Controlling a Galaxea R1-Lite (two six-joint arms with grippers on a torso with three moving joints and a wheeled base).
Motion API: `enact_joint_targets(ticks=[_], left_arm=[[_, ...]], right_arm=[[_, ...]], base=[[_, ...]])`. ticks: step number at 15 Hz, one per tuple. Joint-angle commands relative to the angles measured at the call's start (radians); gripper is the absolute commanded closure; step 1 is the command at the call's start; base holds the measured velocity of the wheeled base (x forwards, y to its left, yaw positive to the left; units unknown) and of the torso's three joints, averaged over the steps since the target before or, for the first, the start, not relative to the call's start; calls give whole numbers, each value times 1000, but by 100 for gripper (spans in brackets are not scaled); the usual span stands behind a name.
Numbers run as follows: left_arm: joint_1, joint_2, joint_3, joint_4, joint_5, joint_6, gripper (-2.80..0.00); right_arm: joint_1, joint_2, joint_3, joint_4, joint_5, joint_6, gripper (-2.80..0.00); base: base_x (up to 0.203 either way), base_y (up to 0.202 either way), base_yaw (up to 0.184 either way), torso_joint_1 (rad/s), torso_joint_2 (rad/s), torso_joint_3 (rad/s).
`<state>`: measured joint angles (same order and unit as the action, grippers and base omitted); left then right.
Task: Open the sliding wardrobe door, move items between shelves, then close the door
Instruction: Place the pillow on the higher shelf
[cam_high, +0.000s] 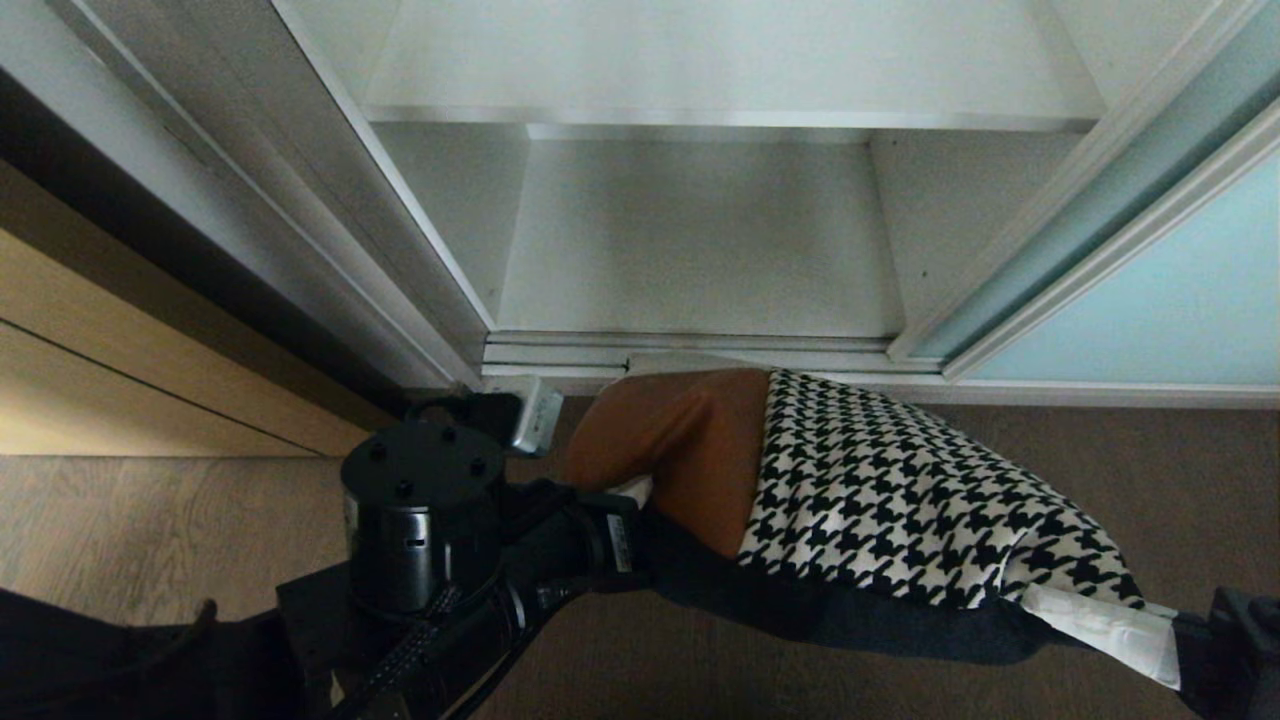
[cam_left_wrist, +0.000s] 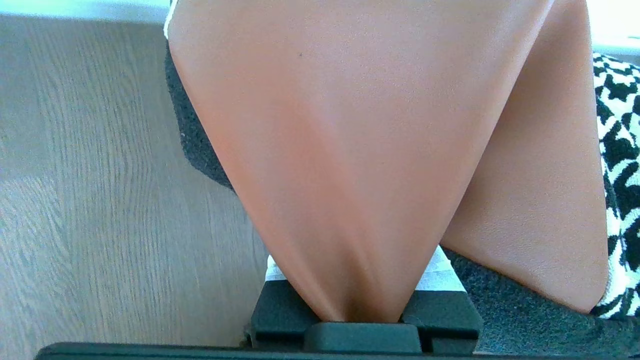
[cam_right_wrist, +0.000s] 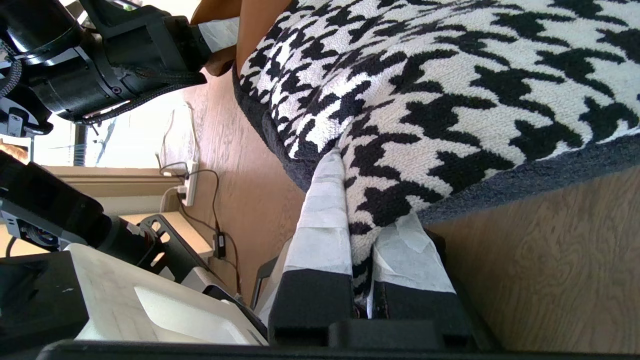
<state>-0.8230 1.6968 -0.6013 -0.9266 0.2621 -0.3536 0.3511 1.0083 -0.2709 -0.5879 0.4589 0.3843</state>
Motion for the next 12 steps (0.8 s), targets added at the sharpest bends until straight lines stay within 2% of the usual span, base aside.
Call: enact_joint_targets(ticks=[1, 12], left_arm=[[0, 0, -2, -6, 2, -2, 0], [-1, 4, 6, -6, 2, -2, 0]], right_arm=[[0, 0, -1, -4, 3, 2, 0], [0, 9, -1, -4, 3, 4, 0]], base=[[0, 0, 0, -1, 0, 208], [0, 0, 0, 1, 1, 203]])
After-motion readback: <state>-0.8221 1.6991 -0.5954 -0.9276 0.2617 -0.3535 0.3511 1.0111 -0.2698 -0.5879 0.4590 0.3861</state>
